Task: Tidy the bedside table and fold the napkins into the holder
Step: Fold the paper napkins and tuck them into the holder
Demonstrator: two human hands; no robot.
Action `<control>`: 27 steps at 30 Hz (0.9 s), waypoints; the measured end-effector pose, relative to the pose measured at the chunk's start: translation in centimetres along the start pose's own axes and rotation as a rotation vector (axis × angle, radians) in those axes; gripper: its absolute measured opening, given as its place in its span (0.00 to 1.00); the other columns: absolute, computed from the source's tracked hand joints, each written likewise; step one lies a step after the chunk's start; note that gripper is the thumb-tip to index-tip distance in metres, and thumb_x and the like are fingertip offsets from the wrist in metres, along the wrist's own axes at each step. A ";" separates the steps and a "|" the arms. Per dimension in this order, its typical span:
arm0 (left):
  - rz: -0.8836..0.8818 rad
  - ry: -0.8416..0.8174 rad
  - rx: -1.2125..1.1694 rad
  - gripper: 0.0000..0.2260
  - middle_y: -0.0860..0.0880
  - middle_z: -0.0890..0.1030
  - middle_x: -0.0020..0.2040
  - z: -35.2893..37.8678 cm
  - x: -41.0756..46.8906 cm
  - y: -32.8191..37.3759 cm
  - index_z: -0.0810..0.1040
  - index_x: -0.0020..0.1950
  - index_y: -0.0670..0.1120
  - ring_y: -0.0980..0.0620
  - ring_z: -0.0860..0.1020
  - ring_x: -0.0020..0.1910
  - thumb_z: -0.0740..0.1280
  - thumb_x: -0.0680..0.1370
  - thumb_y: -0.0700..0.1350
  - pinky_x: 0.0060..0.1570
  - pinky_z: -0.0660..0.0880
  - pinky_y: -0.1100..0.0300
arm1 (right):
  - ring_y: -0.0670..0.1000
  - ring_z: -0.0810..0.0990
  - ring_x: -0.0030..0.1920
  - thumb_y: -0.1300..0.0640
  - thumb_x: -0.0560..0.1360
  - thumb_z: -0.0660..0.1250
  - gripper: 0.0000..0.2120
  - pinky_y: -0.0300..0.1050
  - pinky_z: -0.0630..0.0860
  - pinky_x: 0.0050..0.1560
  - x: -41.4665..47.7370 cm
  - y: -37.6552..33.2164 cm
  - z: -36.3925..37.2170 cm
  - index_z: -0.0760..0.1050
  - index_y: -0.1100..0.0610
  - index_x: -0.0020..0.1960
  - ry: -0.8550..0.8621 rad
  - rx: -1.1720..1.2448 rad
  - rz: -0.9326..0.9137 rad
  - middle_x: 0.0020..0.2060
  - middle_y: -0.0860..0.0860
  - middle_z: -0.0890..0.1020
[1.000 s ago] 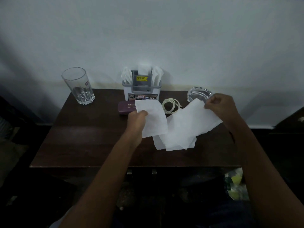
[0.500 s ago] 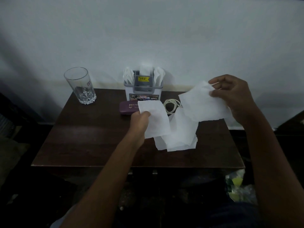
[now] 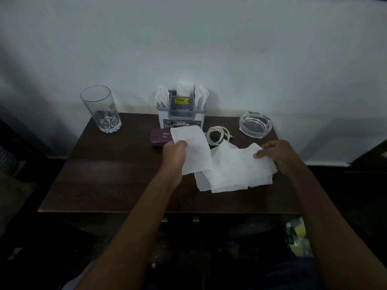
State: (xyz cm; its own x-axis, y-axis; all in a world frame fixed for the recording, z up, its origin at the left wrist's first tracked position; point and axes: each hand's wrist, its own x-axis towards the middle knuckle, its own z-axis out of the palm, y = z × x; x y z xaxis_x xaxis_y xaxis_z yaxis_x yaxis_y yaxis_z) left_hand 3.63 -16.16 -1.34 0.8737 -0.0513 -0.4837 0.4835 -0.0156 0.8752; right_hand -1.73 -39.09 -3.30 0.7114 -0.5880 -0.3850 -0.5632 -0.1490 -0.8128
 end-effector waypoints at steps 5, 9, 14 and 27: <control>0.002 0.000 0.000 0.16 0.46 0.75 0.56 0.0 0.0 0.0 0.70 0.68 0.43 0.53 0.72 0.40 0.57 0.80 0.40 0.35 0.67 0.60 | 0.56 0.75 0.37 0.70 0.63 0.74 0.12 0.46 0.72 0.37 -0.1 -0.4 -0.7 0.71 0.61 0.32 -0.043 -0.054 0.018 0.34 0.56 0.77; -0.007 -0.014 0.001 0.16 0.44 0.76 0.62 0.0 0.0 0.0 0.70 0.68 0.43 0.49 0.72 0.49 0.58 0.80 0.40 0.38 0.68 0.58 | 0.53 0.76 0.34 0.70 0.64 0.73 0.13 0.44 0.71 0.33 -0.9 -1.8 -1.7 0.70 0.60 0.32 -0.092 0.014 -0.033 0.34 0.55 0.78; -0.018 -0.061 0.017 0.16 0.44 0.76 0.63 0.0 0.2 -0.2 0.70 0.68 0.44 0.48 0.73 0.52 0.58 0.80 0.42 0.45 0.70 0.55 | 0.52 0.74 0.33 0.70 0.63 0.73 0.17 0.44 0.70 0.33 -2.1 -4.1 -3.4 0.68 0.56 0.28 -0.107 0.080 -0.243 0.28 0.49 0.77; -0.047 -0.112 -0.060 0.15 0.46 0.77 0.59 0.1 1.2 -0.6 0.73 0.65 0.45 0.45 0.75 0.55 0.59 0.80 0.45 0.57 0.74 0.49 | 0.50 0.80 0.35 0.70 0.66 0.71 0.13 0.41 0.78 0.34 -5.3 -7.9 -2.9 0.73 0.54 0.37 -0.189 0.347 -0.485 0.35 0.49 0.82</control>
State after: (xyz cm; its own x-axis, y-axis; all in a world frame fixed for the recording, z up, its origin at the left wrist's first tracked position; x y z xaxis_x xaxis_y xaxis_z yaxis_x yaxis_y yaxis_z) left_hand 4.35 -16.29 -2.46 0.8406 -0.1627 -0.5166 0.5287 0.0391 0.8479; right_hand -2.32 -37.13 6.44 0.9316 -0.3629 0.0186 -0.0107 -0.0784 -0.9969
